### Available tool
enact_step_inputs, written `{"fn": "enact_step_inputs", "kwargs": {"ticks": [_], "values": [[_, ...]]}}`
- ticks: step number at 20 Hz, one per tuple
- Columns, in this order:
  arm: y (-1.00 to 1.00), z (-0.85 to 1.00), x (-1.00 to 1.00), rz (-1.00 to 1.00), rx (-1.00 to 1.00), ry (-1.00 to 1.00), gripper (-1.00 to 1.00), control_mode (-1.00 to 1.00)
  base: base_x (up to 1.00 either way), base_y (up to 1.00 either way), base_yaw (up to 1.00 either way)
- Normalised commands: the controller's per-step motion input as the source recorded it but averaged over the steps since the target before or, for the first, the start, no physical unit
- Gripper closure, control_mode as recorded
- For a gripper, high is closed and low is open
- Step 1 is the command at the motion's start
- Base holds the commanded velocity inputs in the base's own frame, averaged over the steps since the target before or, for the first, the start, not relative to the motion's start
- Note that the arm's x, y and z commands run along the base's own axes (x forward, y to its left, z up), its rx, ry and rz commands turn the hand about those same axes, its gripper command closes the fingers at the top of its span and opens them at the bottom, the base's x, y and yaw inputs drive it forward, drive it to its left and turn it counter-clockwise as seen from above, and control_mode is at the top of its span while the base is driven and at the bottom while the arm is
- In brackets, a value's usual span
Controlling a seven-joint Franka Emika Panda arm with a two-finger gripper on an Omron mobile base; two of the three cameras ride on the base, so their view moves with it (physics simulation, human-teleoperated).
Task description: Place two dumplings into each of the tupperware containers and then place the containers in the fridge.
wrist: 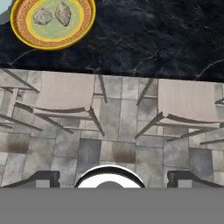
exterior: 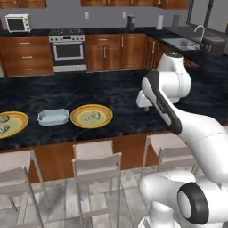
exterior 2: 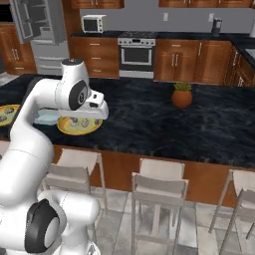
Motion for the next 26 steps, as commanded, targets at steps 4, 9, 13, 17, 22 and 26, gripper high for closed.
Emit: {"fn": "enact_step_inputs", "kwargs": {"ticks": [4, 9, 13, 17, 22, 26], "values": [[0.00, 0.00, 0.00, 0.00, 0.00, 0.00, -1.00, 1.00, 0.05, 1.00, 0.00], [0.00, 0.00, 0.00, 0.00, 0.00, 0.00, -1.00, 1.00, 0.20, 1.00, 0.00], [0.00, 0.00, 0.00, 0.00, 0.00, 0.00, -1.00, 1.00, 0.33, 0.84, 0.00], [0.00, 0.00, 0.00, 0.00, 0.00, 0.00, -1.00, 1.00, 0.51, 0.07, -0.01], [0.00, 0.00, 0.00, 0.00, 0.00, 0.00, -1.00, 1.00, 0.65, 0.00, 0.00], [0.00, 0.00, 0.00, 0.00, 0.00, 0.00, -1.00, 1.00, 0.58, 0.00, 0.00]]}}
